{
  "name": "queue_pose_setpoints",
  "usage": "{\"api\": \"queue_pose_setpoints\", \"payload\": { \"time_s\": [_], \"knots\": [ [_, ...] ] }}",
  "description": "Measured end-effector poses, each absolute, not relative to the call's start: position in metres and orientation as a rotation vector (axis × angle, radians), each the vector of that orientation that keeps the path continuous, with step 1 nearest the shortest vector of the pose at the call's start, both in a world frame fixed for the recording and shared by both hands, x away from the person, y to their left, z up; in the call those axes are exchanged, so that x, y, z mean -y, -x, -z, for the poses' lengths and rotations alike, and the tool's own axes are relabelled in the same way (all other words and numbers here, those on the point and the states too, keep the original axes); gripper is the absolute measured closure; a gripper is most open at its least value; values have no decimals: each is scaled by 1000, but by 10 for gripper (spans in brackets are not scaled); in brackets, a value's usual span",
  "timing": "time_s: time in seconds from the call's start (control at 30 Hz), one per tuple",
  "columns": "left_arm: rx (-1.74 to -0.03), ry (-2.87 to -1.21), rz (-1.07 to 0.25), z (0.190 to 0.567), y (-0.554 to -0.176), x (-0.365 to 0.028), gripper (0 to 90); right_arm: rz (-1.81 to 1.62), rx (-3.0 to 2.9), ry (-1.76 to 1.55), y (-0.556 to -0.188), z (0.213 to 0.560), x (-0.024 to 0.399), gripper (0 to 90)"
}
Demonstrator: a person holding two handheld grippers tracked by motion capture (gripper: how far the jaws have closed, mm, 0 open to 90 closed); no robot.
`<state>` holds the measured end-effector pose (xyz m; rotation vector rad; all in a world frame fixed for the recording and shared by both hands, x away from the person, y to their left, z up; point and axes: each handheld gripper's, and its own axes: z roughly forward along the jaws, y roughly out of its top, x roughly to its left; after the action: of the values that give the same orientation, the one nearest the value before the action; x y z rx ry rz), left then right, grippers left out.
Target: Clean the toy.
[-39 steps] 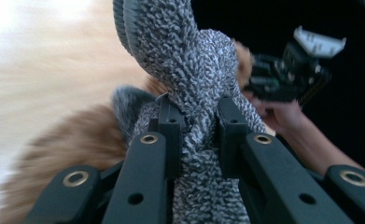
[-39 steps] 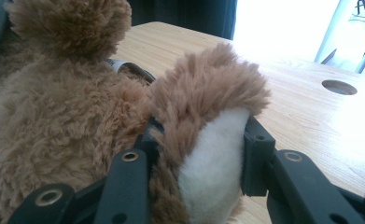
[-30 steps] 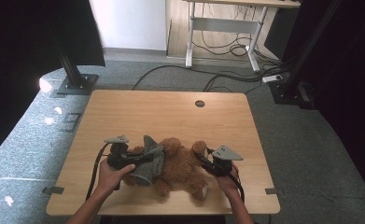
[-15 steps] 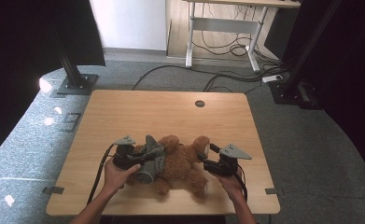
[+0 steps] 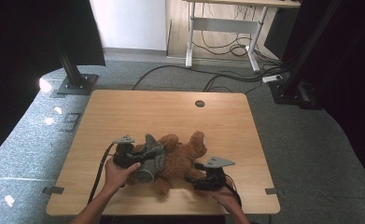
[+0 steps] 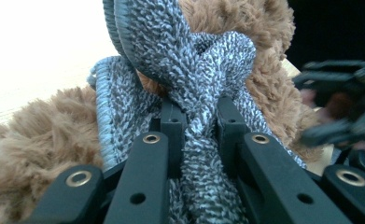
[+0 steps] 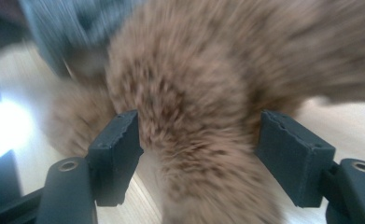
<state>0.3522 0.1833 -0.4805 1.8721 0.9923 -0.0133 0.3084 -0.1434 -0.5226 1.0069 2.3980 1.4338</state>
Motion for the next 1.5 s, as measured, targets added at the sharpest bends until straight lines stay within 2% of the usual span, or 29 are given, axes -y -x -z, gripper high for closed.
{"api": "queue_pose_setpoints", "payload": {
  "time_s": [0.07,0.33,0.53,0.77,0.97,1.1,1.33,1.5],
  "knots": [
    [-991,-1868,18,481,-353,-184,772,-1349,-2460,-975,-313,532,130,310],
    [-995,-1849,30,483,-362,-183,772,-1267,-2379,-998,-325,538,116,586],
    [-1010,-1855,3,481,-377,-178,770,-1241,-2276,-1058,-338,538,111,664],
    [-1026,-1898,-81,478,-409,-167,769,-1222,-2176,-1118,-363,540,108,672],
    [-1046,-1901,-39,476,-428,-163,767,-1246,-2150,-1155,-375,540,114,668],
    [-1021,-1895,-17,478,-419,-165,769,-1233,-2172,-1122,-368,541,117,665],
    [-940,-1895,-62,485,-380,-161,779,-1201,-2244,-1078,-348,543,124,618],
    [-946,-1874,-62,488,-374,-161,784,-1243,-2260,-1066,-338,540,134,480]
  ]
}}
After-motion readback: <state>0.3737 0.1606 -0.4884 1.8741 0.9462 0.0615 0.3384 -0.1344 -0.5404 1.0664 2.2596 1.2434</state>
